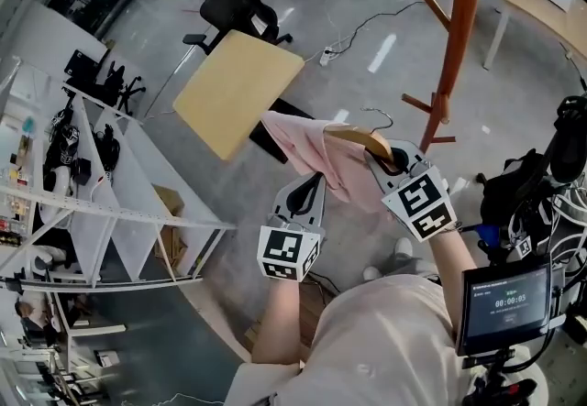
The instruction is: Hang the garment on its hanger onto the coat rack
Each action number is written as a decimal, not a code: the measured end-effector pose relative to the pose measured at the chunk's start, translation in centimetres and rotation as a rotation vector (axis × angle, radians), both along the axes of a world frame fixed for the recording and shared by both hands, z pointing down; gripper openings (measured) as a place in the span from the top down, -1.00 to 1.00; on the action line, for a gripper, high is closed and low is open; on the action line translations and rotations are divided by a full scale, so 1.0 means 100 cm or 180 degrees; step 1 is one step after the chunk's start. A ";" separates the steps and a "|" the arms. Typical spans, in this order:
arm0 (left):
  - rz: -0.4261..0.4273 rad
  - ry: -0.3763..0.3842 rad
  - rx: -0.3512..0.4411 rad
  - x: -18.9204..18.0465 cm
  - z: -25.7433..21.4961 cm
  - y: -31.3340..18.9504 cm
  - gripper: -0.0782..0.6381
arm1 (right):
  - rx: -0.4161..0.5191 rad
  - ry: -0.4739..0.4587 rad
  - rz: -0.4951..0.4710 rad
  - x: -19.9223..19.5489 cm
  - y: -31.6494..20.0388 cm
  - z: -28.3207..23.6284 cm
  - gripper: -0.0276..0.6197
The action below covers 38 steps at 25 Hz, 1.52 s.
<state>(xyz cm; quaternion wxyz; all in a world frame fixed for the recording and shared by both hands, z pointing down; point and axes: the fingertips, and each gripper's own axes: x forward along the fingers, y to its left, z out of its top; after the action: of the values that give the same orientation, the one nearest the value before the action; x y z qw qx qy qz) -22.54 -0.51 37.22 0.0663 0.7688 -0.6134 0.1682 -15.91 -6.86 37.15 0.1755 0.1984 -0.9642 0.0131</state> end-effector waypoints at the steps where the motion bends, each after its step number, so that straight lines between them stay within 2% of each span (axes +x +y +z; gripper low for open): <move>1: 0.0011 -0.0004 -0.0015 0.001 0.003 -0.009 0.76 | -0.0022 -0.0007 0.0019 0.001 -0.008 0.004 0.82; 16: 0.0244 -0.0003 -0.0245 0.027 0.038 -0.086 0.76 | -0.0434 -0.0134 0.0390 0.011 -0.078 0.057 0.82; 24: 0.0381 0.0025 -0.0376 0.041 0.047 -0.100 0.76 | -0.0621 -0.0132 0.0564 0.018 -0.093 0.078 0.82; 38: 0.0503 0.0036 -0.0623 0.065 0.100 -0.151 0.76 | -0.1045 -0.0198 0.0763 0.035 -0.136 0.147 0.82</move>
<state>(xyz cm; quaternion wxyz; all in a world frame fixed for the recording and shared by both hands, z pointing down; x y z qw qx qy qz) -16.00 -15.58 47.18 0.1311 0.8055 -0.5311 0.2276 -12.44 -20.48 51.81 0.1729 0.2799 -0.9236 0.1969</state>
